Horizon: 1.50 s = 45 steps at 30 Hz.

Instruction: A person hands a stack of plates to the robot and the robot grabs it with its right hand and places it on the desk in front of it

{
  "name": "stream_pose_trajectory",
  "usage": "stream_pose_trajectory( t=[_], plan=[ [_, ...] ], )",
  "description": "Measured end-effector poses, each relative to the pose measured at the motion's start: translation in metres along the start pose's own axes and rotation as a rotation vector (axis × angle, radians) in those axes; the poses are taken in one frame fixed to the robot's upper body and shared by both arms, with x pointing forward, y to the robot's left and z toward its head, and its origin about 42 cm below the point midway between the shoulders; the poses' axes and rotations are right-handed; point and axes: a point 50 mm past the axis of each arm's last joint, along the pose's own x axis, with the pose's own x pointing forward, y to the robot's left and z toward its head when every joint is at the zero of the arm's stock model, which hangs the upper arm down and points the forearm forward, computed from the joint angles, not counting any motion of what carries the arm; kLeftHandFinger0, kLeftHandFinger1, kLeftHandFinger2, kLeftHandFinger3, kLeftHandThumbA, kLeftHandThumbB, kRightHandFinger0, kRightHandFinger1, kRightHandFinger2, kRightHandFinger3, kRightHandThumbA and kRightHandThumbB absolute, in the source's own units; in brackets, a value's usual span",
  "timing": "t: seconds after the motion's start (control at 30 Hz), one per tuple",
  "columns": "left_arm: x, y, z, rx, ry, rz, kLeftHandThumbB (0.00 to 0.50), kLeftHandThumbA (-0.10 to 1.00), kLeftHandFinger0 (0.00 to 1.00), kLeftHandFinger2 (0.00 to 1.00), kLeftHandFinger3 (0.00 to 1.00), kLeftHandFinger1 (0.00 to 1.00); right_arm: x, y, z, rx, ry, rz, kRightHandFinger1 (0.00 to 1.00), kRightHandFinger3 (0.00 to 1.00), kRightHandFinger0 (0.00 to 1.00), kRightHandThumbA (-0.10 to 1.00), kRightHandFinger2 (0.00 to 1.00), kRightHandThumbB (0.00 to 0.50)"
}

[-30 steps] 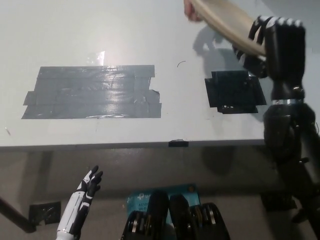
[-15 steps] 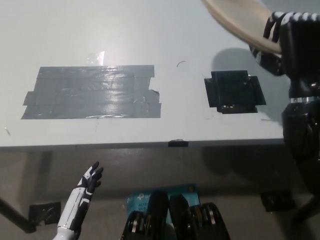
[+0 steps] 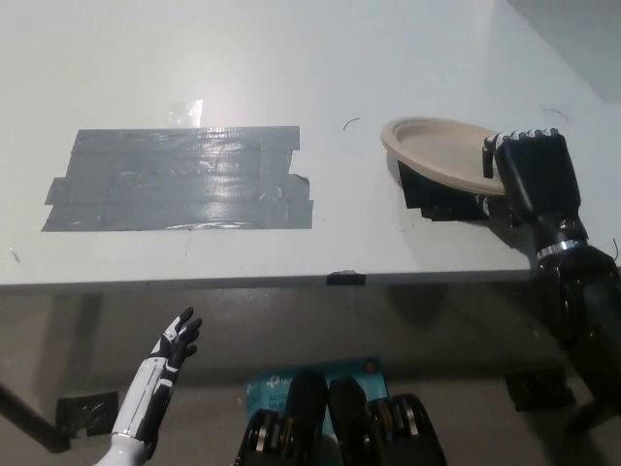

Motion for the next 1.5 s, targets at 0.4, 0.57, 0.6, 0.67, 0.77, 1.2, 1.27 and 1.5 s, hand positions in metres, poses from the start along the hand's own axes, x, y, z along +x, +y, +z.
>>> stream_pose_trajectory(
  t=[0.4, 0.57, 0.6, 0.67, 0.77, 1.2, 1.27, 1.5],
  plan=[
    [0.000, 0.000, -0.001, -0.002, 0.011, -0.001, 0.231, 0.97, 1.00, 1.00, 1.00, 1.00, 0.008, -0.017, 0.020, 0.031, -0.043, 0.059, 1.00, 1.00, 1.00, 0.82, 1.00, 0.467],
    [0.000, -0.001, -0.003, -0.002, 0.020, -0.002, 0.244, 0.96, 1.00, 1.00, 1.00, 1.00, 0.006, -0.028, 0.033, 0.088, -0.053, 0.120, 1.00, 1.00, 1.00, 0.81, 1.00, 0.481],
    [0.000, -0.001, -0.003, -0.003, 0.021, -0.002, 0.242, 0.96, 1.00, 1.00, 1.00, 1.00, 0.006, -0.030, 0.034, 0.096, -0.054, 0.128, 1.00, 1.00, 1.00, 0.80, 1.00, 0.495],
    [0.000, -0.001, -0.004, -0.003, 0.024, -0.002, 0.249, 0.95, 1.00, 1.00, 1.00, 1.00, 0.006, -0.036, 0.036, 0.114, -0.057, 0.145, 1.00, 1.00, 1.00, 0.83, 1.00, 0.500],
    [0.000, -0.001, -0.004, -0.003, 0.027, -0.002, 0.245, 0.94, 1.00, 1.00, 1.00, 1.00, 0.006, -0.047, 0.038, 0.140, -0.067, 0.169, 1.00, 1.00, 1.00, 0.76, 1.00, 0.500],
    [0.001, -0.001, -0.006, -0.004, 0.036, -0.003, 0.252, 0.94, 1.00, 1.00, 1.00, 1.00, 0.002, -0.093, 0.019, 0.245, -0.066, 0.299, 1.00, 1.00, 1.00, 0.98, 1.00, 0.500],
    [0.001, -0.001, -0.006, -0.004, 0.038, -0.003, 0.246, 0.93, 1.00, 1.00, 1.00, 1.00, 0.001, -0.097, 0.015, 0.274, -0.062, 0.322, 1.00, 1.00, 1.00, 1.00, 1.00, 0.500],
    [0.002, -0.001, -0.007, -0.004, 0.041, -0.003, 0.250, 0.93, 1.00, 1.00, 1.00, 1.00, -0.009, -0.097, 0.010, 0.407, -0.044, 0.396, 1.00, 1.00, 1.00, 1.00, 1.00, 0.500]
  ],
)
